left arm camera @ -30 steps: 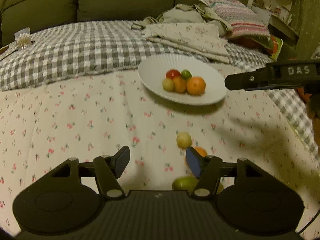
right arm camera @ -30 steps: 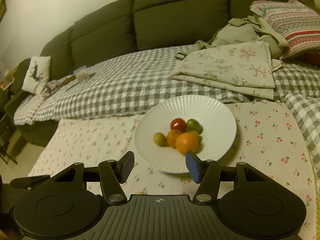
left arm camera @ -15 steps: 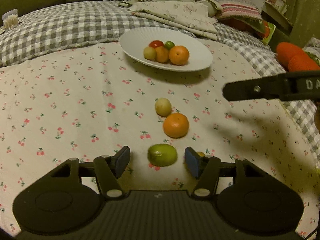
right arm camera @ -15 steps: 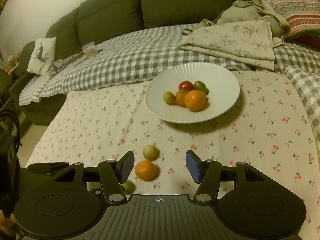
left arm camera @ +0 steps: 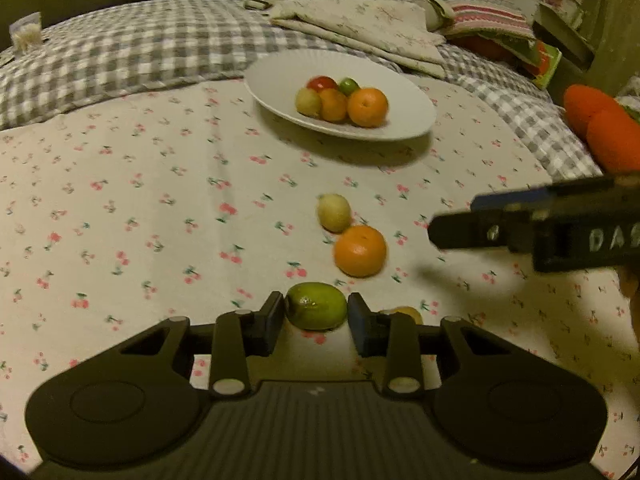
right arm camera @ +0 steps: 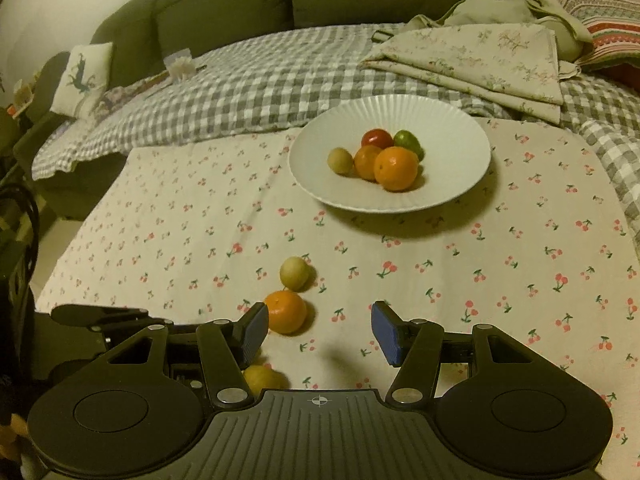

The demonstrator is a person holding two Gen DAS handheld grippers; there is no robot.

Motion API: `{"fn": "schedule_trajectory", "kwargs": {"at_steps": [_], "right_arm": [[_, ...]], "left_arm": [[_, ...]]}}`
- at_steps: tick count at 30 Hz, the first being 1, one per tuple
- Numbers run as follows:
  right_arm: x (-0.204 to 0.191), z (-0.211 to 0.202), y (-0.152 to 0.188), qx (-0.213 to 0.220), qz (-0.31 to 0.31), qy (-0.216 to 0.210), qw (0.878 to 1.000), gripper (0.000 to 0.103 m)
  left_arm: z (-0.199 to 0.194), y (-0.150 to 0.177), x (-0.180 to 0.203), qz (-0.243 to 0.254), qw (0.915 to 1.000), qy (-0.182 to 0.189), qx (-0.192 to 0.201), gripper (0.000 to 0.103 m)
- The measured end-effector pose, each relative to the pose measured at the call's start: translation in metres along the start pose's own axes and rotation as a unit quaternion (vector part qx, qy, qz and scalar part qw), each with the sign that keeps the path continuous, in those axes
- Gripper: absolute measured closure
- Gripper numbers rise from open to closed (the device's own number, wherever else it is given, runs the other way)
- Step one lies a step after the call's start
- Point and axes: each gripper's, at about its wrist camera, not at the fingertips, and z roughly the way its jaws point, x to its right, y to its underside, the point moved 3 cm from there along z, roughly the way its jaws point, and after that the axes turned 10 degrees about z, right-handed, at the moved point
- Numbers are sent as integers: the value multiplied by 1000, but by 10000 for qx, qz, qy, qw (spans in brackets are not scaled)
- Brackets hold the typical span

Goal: Organize fruits
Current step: 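Grasp the green lime with the left tool while the right tool grasps the mandarin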

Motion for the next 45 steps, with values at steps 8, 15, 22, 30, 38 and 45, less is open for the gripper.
{"fn": "schedule_trajectory", "kwargs": {"at_steps": [8,15,22,30,38,45], "right_arm": [[-4,20,4,-89,84,-49,9999,46],[-11,50,8,-184,70,-204,9996,47],[-21,66,14,-142,-164,-194,9996,70],[-23,59,13,-131,-145,-53,9998,70],[-28,45,7,-61,-54,-202,9998,70],[-24,38,2,-20,81,-200,9998,70]], "left_arm": [[-3,-2,-17,-362,9990,-247,-119,70],[-8,-6,-32,-474,9970,-611,-86,70],[-10,-6,-34,-527,9969,-578,-70,70],[-10,-6,-36,-571,9964,-618,-73,70],[-8,-6,-35,-516,9965,-659,-61,70],[-7,-8,-34,-423,9963,-742,-18,70]]}}
